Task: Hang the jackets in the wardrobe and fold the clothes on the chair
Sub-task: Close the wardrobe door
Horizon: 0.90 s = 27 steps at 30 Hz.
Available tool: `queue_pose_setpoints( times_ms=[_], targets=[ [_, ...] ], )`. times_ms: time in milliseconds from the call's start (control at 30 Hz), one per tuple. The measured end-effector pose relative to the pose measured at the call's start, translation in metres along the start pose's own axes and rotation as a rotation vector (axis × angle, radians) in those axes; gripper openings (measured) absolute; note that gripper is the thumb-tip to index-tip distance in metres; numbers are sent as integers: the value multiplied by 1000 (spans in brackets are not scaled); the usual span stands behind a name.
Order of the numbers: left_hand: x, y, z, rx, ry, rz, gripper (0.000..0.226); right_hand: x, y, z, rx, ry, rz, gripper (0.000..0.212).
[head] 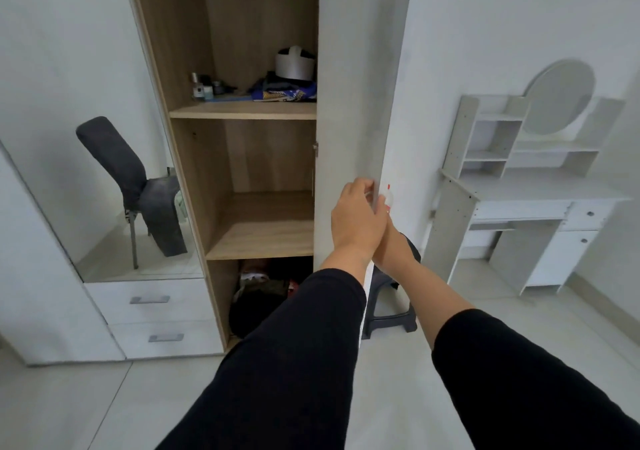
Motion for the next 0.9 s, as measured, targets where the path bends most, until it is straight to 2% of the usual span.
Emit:
queue_pose_setpoints(
  times_ms=[133, 200, 300, 367, 433, 567, 667, 767, 900],
  targets=[
    [0, 1, -3, 20, -20, -10, 27, -4, -4, -10, 59, -147, 6, 54],
    [-2, 2, -9, 55, -42, -26, 29, -3, -12, -15, 20, -253, 39, 61],
    [-4, -1, -22, 139, 10, -17, 26, 1, -26, -13, -13, -359, 189, 56],
    [0, -6, -35, 165, 77, -17, 25, 11, -35, -3, 109, -405, 199, 38],
    [9, -10, -53, 141, 108, -53, 26, 31, -43, 7, 253, -485, 107, 11],
    [28, -18, -111, 50, 181, -130, 26, 85, -47, 29, 317, -534, -140, 11],
    [45, -28, -169, -57, 245, -184, 22, 126, -54, 54, 324, -572, -217, 13],
    [62, -53, -237, -181, 308, -251, 22, 169, -63, 92, 345, -578, -334, 21],
    [84, -112, -333, -350, 407, -415, 25, 237, -99, 153, 393, -591, -593, 32]
  ],
)
Point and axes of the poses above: each hand's wrist, its own y-axis towards the middle knuckle, its own z-axis out of the palm, x = y × z, the point moved 3 cm from there along y, towards the middle knuckle, and after that the axes turned 13 degrees about -y, right-handed, at the moved point
